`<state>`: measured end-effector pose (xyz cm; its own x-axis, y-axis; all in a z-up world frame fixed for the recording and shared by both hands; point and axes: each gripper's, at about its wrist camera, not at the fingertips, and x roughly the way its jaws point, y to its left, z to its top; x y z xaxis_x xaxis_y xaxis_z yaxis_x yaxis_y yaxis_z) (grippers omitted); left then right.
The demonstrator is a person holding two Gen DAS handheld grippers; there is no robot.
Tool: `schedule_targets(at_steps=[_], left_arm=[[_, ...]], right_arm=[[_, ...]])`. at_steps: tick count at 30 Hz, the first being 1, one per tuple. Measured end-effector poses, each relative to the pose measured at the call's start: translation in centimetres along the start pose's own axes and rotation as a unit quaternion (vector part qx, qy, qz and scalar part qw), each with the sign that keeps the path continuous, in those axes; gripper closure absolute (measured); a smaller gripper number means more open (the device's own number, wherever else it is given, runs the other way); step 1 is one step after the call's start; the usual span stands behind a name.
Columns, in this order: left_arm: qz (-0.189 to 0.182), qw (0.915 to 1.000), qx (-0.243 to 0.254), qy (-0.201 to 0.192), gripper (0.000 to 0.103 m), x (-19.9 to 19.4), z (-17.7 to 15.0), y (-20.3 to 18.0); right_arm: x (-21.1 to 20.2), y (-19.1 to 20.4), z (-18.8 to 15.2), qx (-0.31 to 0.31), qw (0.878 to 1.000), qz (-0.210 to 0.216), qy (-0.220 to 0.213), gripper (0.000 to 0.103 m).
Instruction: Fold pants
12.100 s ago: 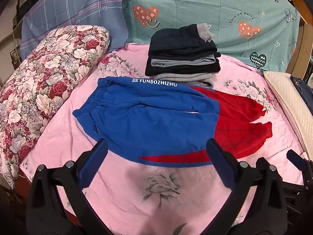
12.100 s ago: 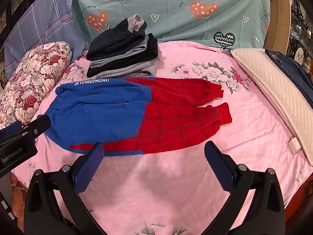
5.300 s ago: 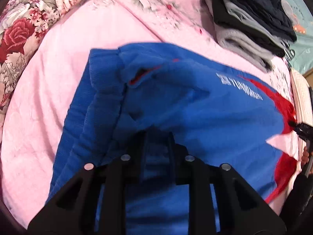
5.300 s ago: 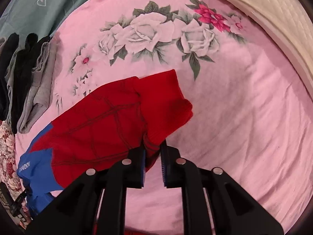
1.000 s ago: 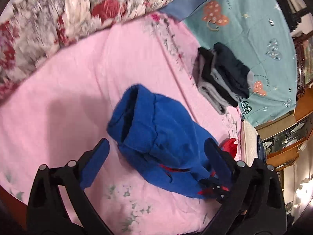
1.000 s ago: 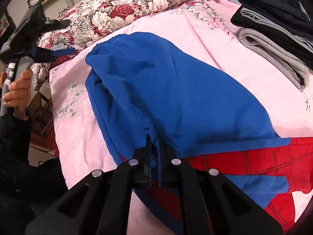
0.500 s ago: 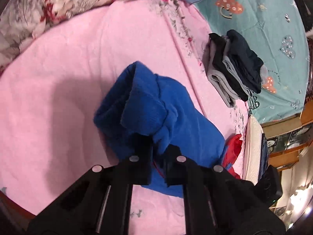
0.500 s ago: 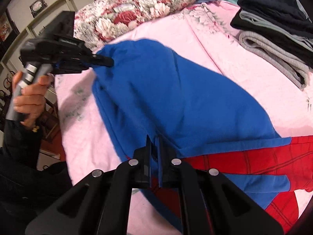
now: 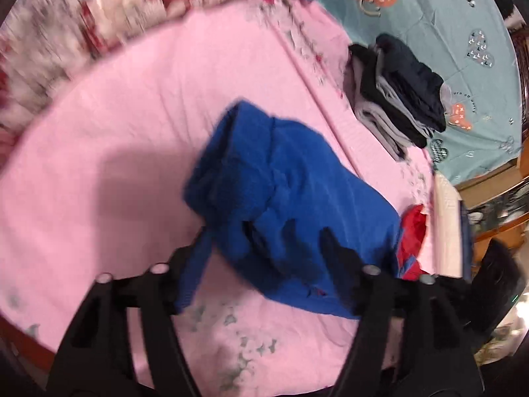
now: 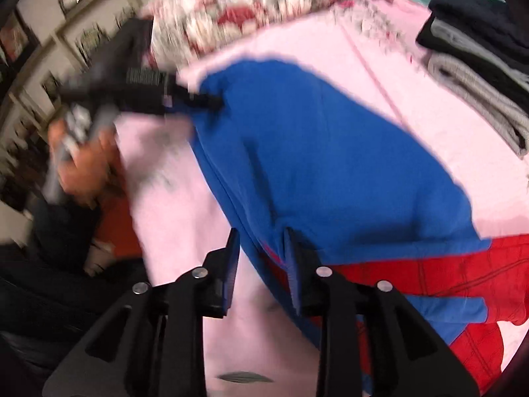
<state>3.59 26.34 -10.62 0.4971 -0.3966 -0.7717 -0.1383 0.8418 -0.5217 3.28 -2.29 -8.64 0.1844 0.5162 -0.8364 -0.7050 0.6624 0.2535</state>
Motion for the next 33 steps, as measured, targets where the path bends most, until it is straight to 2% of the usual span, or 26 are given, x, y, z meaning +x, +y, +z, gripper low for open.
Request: schedule_targets(at_steps=[1, 2, 4, 6, 9, 10, 11, 13, 15, 16, 17, 19, 21, 22, 23, 26, 29, 30, 33], left_arm=[[0.009, 0.9998, 0.007, -0.015, 0.030, -1.1, -0.1, -0.3], [0.010, 0.9996, 0.014, -0.024, 0.030, -2.1, -0.2, -0.6], [0.011, 0.9990, 0.015, -0.040, 0.030, -3.6, 0.0, -1.2], [0.000, 0.9984, 0.028, -0.048, 0.030, -4.0, 0.2, -2.7], [-0.018, 0.9979, 0.050, -0.036, 0.035, -2.3, 0.7, -5.0], [-0.022, 0.9977, 0.058, -0.026, 0.045, -1.1, 0.8, -5.8], [-0.023, 0.9977, 0.062, -0.014, 0.063, 0.0, 0.8, -6.3], [-0.021, 0.9970, 0.072, 0.016, 0.085, 2.4, 0.5, -6.9], [-0.008, 0.9957, 0.082, 0.042, 0.089, 4.6, 0.0, -6.8], [0.005, 0.9949, 0.085, 0.053, 0.089, 5.7, -0.3, -6.6], [0.017, 0.9941, 0.089, 0.060, 0.090, 6.4, -0.6, -6.1], [0.023, 0.9934, 0.092, 0.065, 0.090, 7.2, -1.1, -5.4], [0.015, 0.9936, 0.098, 0.054, 0.090, 7.1, -1.3, -5.1], [0.018, 0.9932, 0.103, 0.051, 0.090, 7.1, -1.4, -5.1], [0.020, 0.9930, 0.106, 0.047, 0.090, 7.2, -1.5, -5.2], [0.026, 0.9910, 0.127, 0.035, 0.090, 7.1, -1.8, -5.3], [0.016, 0.9918, 0.122, 0.034, 0.091, 7.0, -1.6, -5.1], [0.013, 0.9917, 0.124, 0.034, 0.091, 7.0, -1.6, -5.0], [0.007, 0.9908, 0.132, 0.033, 0.091, 6.9, -1.8, -4.9]], right_arm=[[-0.6, 0.0, 0.8, 0.009, 1.000, 0.016, -0.012, 0.077], [-0.8, 0.0, 1.4, 0.019, 0.999, 0.025, -0.021, 0.085], [0.2, 0.4, 2.4, 0.025, 0.999, 0.013, -0.025, 0.096], [2.3, 0.7, 2.6, 0.030, 0.999, 0.009, -0.014, 0.096], [6.4, 0.9, 2.0, 0.048, 0.997, 0.033, 0.046, 0.096], [6.4, 1.0, 2.1, 0.048, 0.998, 0.026, 0.033, 0.096], [6.1, 1.2, 2.2, 0.044, 0.998, 0.021, 0.028, 0.096], [4.4, 0.9, 2.3, 0.059, 0.998, 0.028, 0.021, 0.096], [1.3, -0.1, 2.1, 0.079, 0.996, 0.037, -0.007, 0.086], [-1.1, -1.0, 2.0, 0.089, 0.996, 0.019, -0.024, 0.057], [-3.0, -2.0, 1.7, 0.103, 0.994, -0.007, -0.037, 0.040], [-6.9, -5.4, 0.5, 0.151, 0.984, -0.068, -0.058, 0.039], [-9.3, -9.9, -0.7, 0.213, 0.966, -0.138, -0.044, 0.039], [-10.5, -13.2, -1.5, 0.266, 0.947, -0.178, -0.029, 0.039], [-11.4, -16.4, -2.2, 0.316, 0.927, -0.199, -0.019, 0.039], [-13.5, -25.9, -3.6, 0.445, 0.866, -0.229, -0.003, 0.039], [-13.0, -32.1, -3.8, 0.526, 0.819, -0.230, 0.010, 0.039], [-12.4, -33.5, -3.7, 0.545, 0.807, -0.227, 0.014, 0.040], [-10.5, -35.8, -3.7, 0.570, 0.784, -0.243, 0.040, 0.040]])
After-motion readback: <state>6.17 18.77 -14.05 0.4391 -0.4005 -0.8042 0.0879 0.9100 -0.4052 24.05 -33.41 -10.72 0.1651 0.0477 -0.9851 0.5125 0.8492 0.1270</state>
